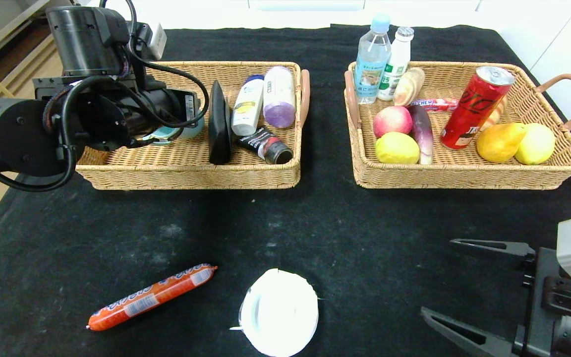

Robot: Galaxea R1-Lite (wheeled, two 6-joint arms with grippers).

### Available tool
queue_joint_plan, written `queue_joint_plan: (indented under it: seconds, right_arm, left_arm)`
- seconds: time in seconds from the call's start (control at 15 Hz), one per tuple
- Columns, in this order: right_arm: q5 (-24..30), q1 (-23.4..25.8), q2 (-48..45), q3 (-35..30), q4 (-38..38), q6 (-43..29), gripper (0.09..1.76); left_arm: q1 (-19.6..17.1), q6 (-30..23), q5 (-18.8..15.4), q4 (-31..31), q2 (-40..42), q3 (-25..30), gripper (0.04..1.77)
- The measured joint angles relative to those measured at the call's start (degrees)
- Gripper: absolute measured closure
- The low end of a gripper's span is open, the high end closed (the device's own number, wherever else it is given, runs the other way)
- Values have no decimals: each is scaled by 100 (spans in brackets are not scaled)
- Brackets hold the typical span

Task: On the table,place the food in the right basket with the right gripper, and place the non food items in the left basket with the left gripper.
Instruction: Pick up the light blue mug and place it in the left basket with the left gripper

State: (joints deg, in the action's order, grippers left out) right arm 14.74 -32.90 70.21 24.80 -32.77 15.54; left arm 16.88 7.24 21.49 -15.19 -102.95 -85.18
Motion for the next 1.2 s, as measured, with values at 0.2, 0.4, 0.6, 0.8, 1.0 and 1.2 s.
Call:
queue_joint_plan:
  seconds: [0.2, 0.4, 0.6, 0.8, 1.0, 1.2]
  right_arm:
    - [0, 11, 2, 0, 0, 0, 14]
    - [0, 13, 2, 0, 0, 0, 14]
    - [2, 13, 2, -7, 2, -2, 14]
    - [2, 7, 13, -22, 2, 0, 14]
    - [4, 5, 20, -27, 2, -2, 14]
    - [9, 5, 24, -35, 11, 7, 14]
  left_arm:
    - [37, 11, 35, 6, 100, 89, 51]
    - [135, 17, 85, 30, 372, 456, 38]
    - [347, 11, 88, 76, 866, 1145, 29]
    - [775, 11, 99, 169, 1456, 1883, 23]
    - [1409, -41, 94, 588, 1938, 2517, 19]
    - [2159, -223, 116, 781, 2172, 3232, 16]
